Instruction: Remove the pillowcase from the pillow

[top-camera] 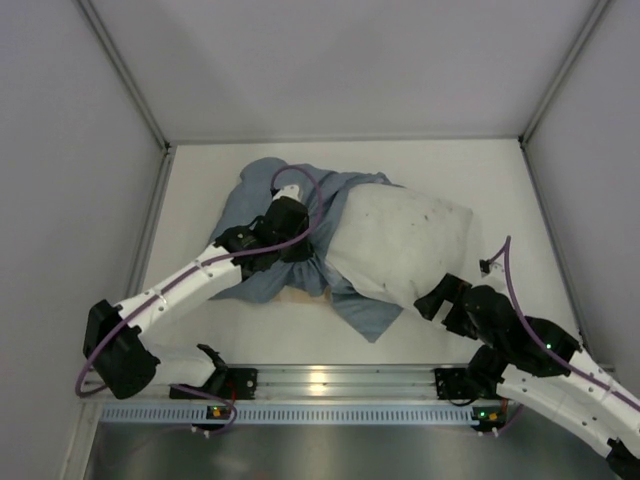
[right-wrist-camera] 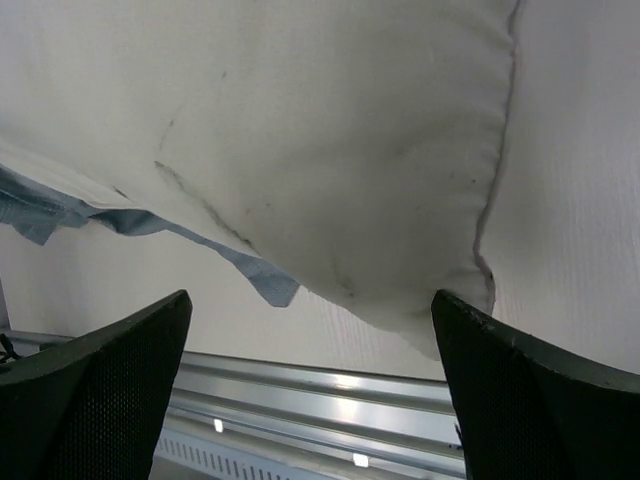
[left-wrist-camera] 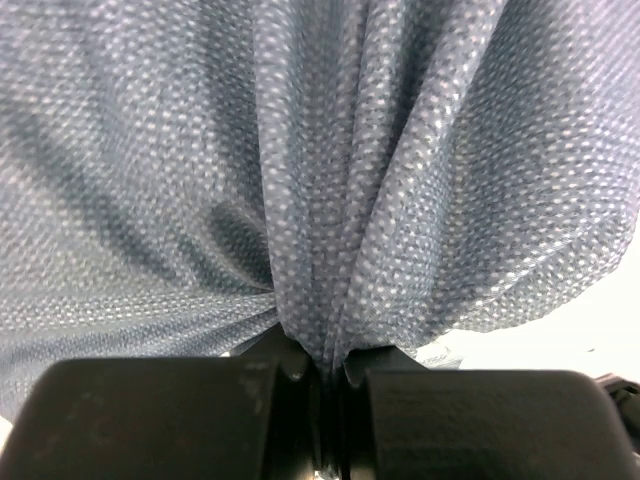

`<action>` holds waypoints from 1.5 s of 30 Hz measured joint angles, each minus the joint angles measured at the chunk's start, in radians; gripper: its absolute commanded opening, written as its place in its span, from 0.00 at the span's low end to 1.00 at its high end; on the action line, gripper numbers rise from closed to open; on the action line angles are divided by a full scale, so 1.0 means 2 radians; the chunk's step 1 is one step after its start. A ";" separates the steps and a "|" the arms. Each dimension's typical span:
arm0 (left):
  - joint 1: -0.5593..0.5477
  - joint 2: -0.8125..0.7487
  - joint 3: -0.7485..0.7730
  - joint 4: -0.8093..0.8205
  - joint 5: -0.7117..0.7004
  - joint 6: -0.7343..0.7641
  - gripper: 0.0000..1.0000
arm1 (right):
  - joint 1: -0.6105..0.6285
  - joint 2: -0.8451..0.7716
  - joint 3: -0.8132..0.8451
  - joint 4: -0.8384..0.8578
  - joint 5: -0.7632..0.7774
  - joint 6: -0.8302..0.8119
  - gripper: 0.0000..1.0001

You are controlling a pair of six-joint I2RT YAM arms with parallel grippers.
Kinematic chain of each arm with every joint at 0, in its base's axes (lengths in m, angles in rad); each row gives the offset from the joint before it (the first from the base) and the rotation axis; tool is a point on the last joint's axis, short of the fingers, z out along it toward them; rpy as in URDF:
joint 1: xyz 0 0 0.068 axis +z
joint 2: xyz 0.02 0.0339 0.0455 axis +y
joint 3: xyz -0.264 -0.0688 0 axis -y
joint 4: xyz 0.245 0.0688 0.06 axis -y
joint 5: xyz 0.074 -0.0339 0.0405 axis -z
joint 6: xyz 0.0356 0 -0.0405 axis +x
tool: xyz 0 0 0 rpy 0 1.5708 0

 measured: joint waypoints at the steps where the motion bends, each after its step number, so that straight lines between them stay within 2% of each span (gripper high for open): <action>1: 0.004 -0.004 0.003 -0.006 -0.002 0.003 0.00 | 0.000 0.001 -0.006 0.003 -0.004 0.002 1.00; 8: 0.030 -0.032 0.006 -0.050 -0.004 0.019 0.00 | 0.000 -0.007 -0.014 0.019 -0.010 0.011 1.00; 15: 0.035 -0.035 0.006 -0.058 -0.001 0.023 0.00 | 0.000 -0.018 -0.014 0.024 -0.014 0.001 0.99; 28: 0.038 -0.074 -0.006 -0.076 0.012 0.023 0.00 | 0.000 0.080 -0.071 0.141 -0.014 -0.030 0.99; 30: 0.038 -0.078 -0.010 -0.077 0.015 0.022 0.00 | 0.000 0.091 -0.086 0.177 -0.016 -0.043 0.91; 31: 0.038 -0.080 -0.013 -0.076 0.016 0.022 0.00 | 0.000 0.092 -0.094 0.198 -0.017 -0.050 0.82; 32: 0.039 -0.082 -0.018 -0.076 0.018 0.021 0.00 | 0.000 0.092 -0.101 0.215 -0.018 -0.057 0.64; 33: 0.039 -0.085 -0.024 -0.076 0.019 0.020 0.00 | 0.000 0.091 -0.110 0.237 -0.019 -0.067 0.30; 34: 0.040 -0.087 -0.030 -0.075 0.021 0.019 0.00 | 0.000 0.088 -0.118 0.257 -0.020 -0.076 0.18; 35: 0.040 -0.090 -0.038 -0.073 0.025 0.018 0.00 | 0.000 0.083 -0.124 0.277 -0.023 -0.083 0.00; 38: 0.040 -0.099 -0.055 -0.072 0.029 0.017 0.00 | 0.000 0.069 -0.128 0.319 -0.034 -0.101 0.00; 42: 0.042 -0.117 -0.074 -0.069 0.023 0.016 0.20 | 0.000 0.036 -0.126 0.345 -0.059 -0.120 0.00; 45: 0.042 -0.131 -0.091 -0.064 0.017 0.011 0.20 | 0.000 -0.006 -0.110 0.342 -0.072 -0.121 0.00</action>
